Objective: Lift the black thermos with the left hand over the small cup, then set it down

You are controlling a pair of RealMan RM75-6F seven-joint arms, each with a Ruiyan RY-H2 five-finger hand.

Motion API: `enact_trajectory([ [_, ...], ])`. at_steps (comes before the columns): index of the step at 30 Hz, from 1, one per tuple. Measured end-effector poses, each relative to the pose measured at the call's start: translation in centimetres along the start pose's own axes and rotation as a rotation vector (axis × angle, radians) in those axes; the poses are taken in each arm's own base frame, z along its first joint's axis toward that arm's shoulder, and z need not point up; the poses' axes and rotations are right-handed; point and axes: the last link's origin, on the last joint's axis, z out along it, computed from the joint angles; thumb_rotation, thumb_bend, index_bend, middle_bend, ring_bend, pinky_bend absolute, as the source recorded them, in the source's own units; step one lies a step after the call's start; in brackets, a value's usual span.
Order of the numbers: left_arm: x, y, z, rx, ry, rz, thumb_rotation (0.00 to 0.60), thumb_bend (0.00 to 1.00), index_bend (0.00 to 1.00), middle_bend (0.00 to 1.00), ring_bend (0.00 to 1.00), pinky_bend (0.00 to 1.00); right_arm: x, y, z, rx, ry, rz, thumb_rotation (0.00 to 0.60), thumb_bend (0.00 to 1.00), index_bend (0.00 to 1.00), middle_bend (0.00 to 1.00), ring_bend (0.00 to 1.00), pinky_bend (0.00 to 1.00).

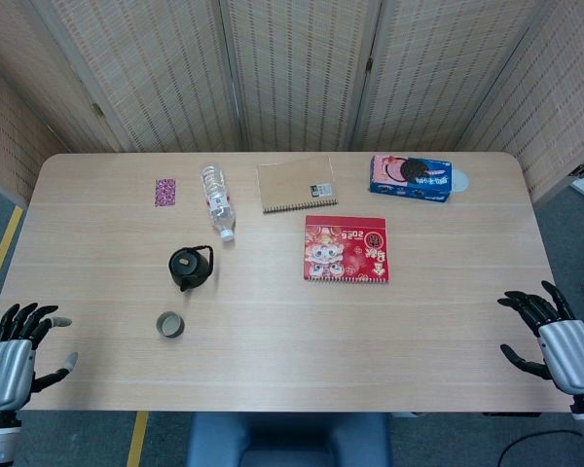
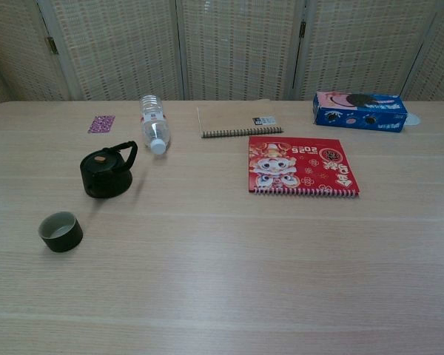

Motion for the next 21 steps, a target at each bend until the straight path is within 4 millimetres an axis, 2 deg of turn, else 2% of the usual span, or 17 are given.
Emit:
enact_trajectory([
  [21,0.5,0.3,-0.1,-0.033,0.014,-0.026,0.600,0.32,0.36,0.24,0.14,0.00,0.3,0.0,-1.2,-0.001,0.029,0.007,0.600,0.27,0.23,0.23,0.22,0.04],
])
